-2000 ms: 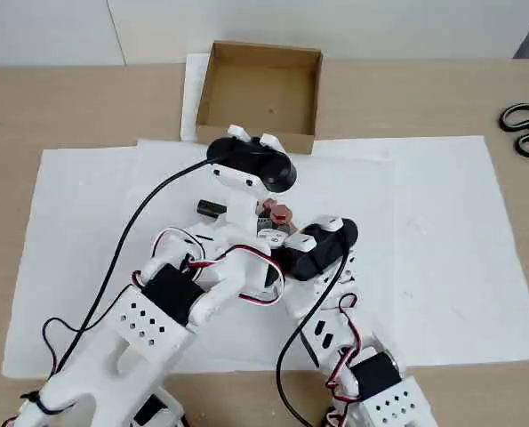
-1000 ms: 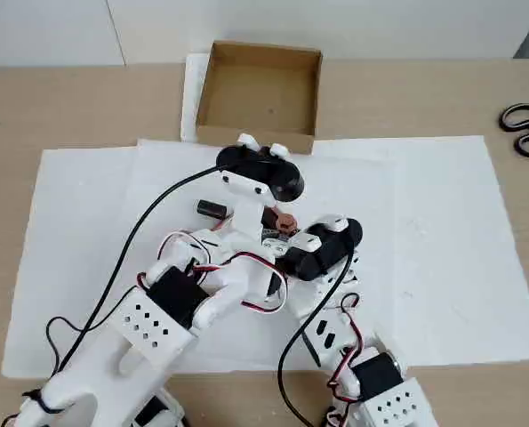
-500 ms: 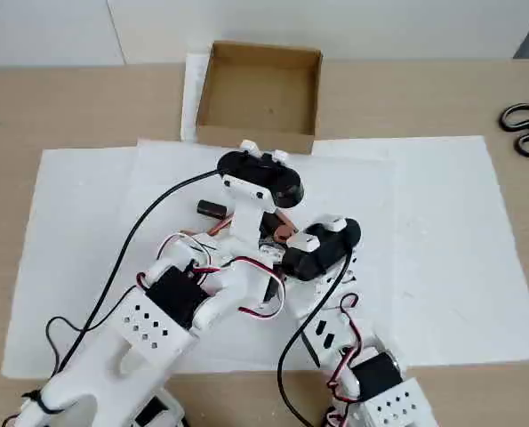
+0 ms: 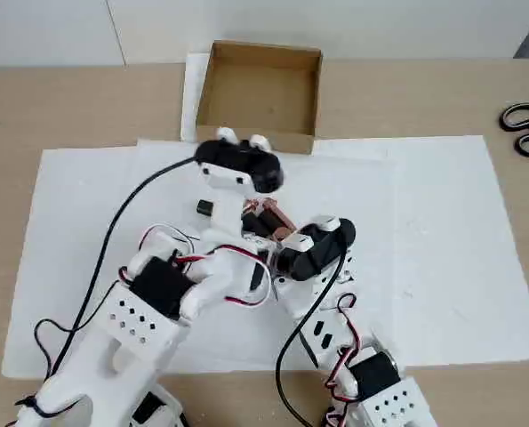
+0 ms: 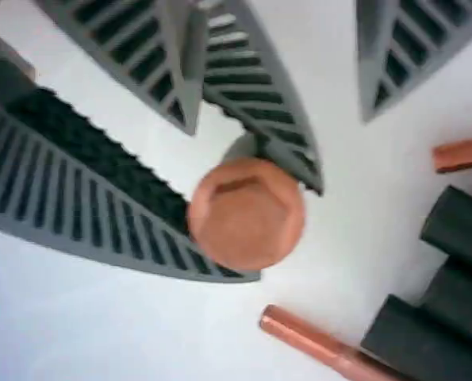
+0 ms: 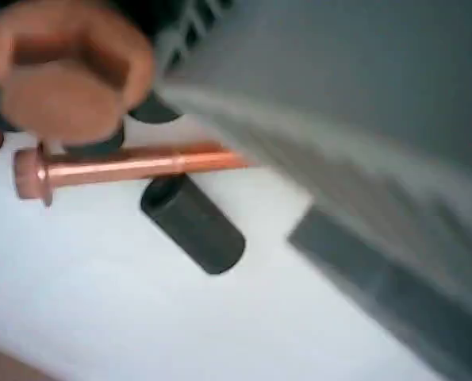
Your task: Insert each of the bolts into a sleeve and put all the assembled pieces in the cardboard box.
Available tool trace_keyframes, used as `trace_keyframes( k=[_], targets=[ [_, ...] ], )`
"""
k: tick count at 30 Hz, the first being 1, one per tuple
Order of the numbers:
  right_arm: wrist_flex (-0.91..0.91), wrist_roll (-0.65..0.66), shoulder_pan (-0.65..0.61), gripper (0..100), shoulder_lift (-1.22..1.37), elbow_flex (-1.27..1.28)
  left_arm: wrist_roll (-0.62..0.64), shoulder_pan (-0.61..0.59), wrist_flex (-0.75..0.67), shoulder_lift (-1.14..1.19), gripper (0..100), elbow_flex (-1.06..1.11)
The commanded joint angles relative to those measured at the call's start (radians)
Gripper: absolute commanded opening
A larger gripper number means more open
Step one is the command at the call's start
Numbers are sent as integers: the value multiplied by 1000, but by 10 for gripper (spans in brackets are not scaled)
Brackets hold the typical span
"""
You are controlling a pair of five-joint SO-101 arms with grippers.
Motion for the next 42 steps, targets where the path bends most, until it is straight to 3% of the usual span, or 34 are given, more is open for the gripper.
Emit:
trace_keyframes(
  k=[1,16,20,24,29,32,37,42],
  targets=[
    [-1,0,8,4,-7,-9,-11,-37,3,-28,130,-50],
    [7,0,15,4,-7,-9,-11,-258,32,-28,130,-53],
    [12,-3,105,4,-7,-38,-11,-319,114,-26,131,-84],
    [117,-3,196,4,4,-138,-17,-405,189,-26,133,-116],
    [343,3,314,4,5,-348,-175,-582,278,-26,133,-177],
    [406,52,352,3,27,-480,-203,-689,330,-26,133,-220],
    [414,95,357,3,239,-689,-218,-833,376,-26,133,-225],
    [346,92,357,3,628,-974,-390,-864,396,-26,131,-223]
  ],
)
